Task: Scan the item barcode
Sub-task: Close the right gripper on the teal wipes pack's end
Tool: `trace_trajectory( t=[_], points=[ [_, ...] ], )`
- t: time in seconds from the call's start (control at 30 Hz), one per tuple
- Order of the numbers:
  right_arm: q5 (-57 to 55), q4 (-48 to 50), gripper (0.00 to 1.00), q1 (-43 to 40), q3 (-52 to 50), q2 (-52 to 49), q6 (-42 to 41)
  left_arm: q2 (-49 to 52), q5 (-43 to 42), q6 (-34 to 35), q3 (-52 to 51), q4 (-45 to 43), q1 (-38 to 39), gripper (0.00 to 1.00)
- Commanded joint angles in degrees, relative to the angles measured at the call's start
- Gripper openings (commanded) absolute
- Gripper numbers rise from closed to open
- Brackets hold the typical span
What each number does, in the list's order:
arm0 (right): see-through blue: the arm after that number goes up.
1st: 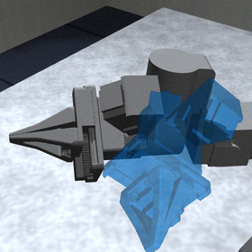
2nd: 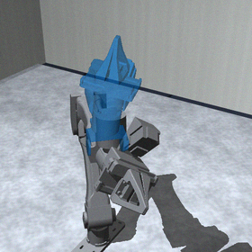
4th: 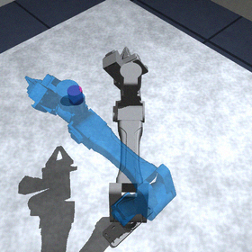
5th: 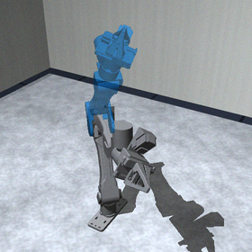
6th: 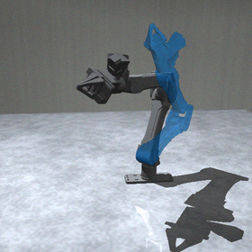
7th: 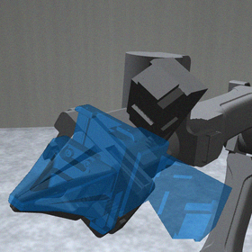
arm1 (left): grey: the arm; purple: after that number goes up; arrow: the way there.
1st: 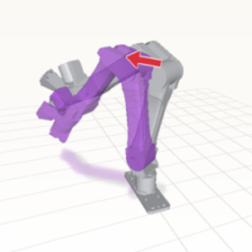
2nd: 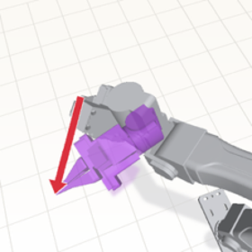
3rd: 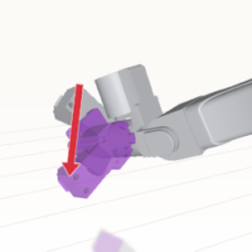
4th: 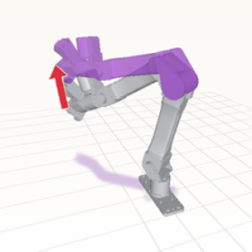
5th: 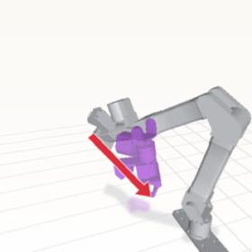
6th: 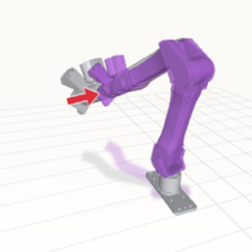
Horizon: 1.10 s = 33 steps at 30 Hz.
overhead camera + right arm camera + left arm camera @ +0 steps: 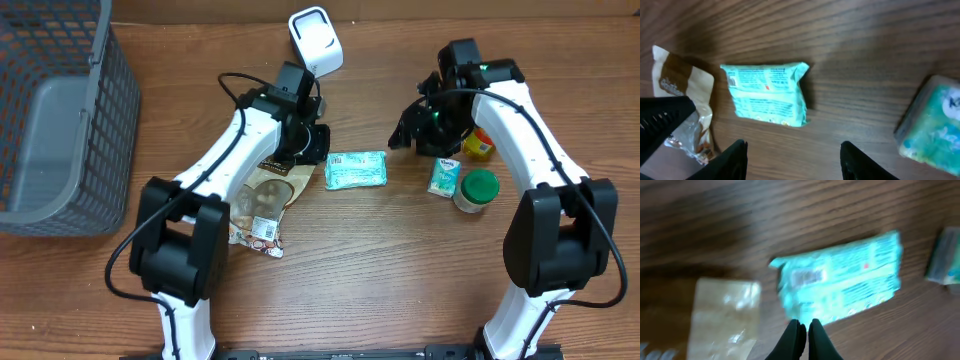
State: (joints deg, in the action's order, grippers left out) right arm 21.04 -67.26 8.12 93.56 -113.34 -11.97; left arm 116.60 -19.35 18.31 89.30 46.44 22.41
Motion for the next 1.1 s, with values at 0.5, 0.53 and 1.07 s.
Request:
trace_trajectory(
  t=[0.5,0.53,1.07],
  points=[
    [12.2,19.7,0.55,-0.3,-17.2,0.2,-1.2,11.1,-1.9,-1.6,0.2,-6.1,1.7,0.04],
    [12.2,20.8,0.55,-0.3,-18.0,0.0,-1.8,11.8,-2.6,-1.6,0.2,-6.3,1.8,0.04],
    [23.5,43.0,0.46,0.1,-27.9,-3.7,-10.6,13.6,0.7,-2.3,0.2,-4.5,2.0,0.04]
  ],
)
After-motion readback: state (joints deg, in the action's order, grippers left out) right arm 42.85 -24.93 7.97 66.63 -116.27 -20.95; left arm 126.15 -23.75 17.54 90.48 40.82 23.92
